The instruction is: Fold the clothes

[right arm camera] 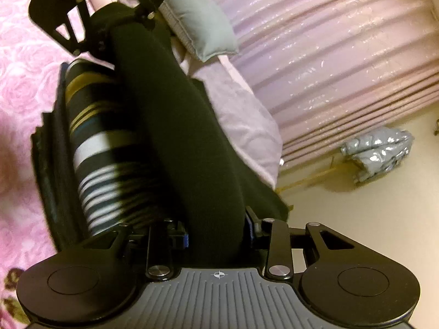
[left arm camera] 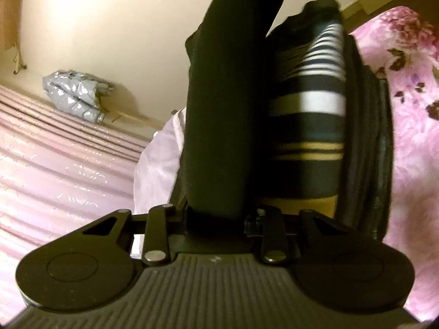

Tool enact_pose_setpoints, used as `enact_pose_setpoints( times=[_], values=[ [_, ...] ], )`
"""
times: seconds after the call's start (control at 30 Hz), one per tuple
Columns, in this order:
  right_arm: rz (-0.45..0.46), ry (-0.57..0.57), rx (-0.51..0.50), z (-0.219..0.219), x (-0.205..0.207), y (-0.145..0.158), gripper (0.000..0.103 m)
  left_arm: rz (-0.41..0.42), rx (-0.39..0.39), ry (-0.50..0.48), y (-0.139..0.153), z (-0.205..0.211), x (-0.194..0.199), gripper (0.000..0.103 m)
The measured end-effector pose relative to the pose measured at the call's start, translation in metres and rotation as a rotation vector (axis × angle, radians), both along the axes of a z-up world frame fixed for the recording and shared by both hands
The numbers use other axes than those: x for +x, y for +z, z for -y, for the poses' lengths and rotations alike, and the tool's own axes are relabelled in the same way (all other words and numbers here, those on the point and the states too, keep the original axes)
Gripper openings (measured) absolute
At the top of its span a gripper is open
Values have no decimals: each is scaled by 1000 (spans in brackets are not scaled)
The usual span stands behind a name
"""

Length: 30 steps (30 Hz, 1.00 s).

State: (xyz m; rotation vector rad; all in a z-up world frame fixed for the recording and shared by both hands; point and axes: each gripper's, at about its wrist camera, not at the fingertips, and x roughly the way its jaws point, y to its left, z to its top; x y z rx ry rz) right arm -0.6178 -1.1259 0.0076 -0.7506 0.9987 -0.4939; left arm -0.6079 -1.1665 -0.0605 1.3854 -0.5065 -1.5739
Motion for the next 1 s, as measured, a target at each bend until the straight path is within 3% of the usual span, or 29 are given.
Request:
enact_pose_setpoints(
  times=[0.1, 0.17, 0.5, 0.73, 1.0],
  values=[
    [-68, -3, 26, -4, -5, -30, 35, 9, -8, -10, -1, -3, -2, 29],
    [-64, -23, 28, -4, -4, -35, 35, 18, -11, -12, -3, -3, -2, 29],
    [-30, -44, 41, -2, -2, -35, 36, 113, -72, -64, -1, -10, 4, 35],
    [-23, -51, 46, -7, 1, -40, 36, 138, -90, -106, -31, -19, 13, 37],
    [-16, -75, 55, -8, -2, -42, 36, 103, -104, -72, -19, -35, 25, 56]
  ],
)
